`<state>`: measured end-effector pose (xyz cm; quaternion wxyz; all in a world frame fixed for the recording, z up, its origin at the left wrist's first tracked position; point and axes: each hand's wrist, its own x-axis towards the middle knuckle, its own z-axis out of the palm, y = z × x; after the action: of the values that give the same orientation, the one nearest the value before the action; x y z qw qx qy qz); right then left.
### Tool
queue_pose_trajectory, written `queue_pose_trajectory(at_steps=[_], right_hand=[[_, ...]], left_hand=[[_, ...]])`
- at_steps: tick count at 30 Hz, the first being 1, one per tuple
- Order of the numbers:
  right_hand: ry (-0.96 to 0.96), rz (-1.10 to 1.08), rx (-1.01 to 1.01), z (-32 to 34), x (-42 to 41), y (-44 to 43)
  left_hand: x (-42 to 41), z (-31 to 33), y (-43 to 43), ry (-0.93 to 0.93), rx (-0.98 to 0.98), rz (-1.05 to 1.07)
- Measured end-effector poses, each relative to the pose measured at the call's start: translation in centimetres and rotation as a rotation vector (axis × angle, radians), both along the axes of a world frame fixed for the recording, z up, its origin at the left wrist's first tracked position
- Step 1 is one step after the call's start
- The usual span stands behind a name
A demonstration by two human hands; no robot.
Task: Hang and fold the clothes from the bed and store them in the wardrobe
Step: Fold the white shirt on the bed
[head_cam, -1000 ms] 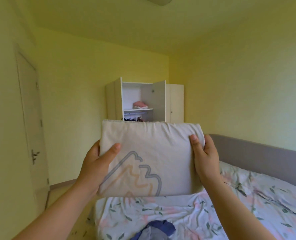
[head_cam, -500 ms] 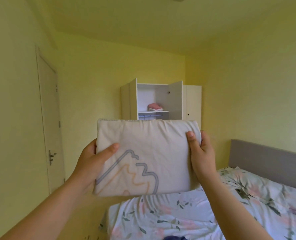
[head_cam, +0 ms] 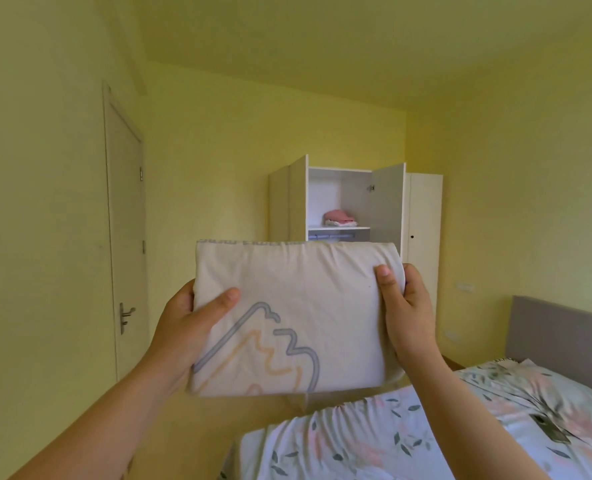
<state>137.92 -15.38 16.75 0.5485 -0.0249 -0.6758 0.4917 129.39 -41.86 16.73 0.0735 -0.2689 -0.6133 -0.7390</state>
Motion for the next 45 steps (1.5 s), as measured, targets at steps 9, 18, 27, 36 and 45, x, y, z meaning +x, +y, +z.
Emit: queue_pose_trajectory(at_steps=[9,18,27,36,45], right_hand=[[0.005,-0.058,0.001,1.5,-12.1,-4.2],[0.029,-0.068,-0.001,1.0,-22.8,-2.8],[0.025,0.011,-0.059,0.6,-35.8,0.4],[0.004,-0.047,-0.037,-0.1,-49.0,0.9],[0.023,-0.200,-0.053,0.0,-61.5,1.2]], left_hand=[[-13.0,1.6,-4.0,0.020,0.013,-0.041],[-24.8,0.8,-2.2,0.026,0.030,-0.067],[-37.4,0.6,0.9,0.013,0.024,-0.072],[-51.4,0.0,1.7,0.009,0.021,-0.092],[-66.9,0.8,3.3,0.031,0.012,-0.195]])
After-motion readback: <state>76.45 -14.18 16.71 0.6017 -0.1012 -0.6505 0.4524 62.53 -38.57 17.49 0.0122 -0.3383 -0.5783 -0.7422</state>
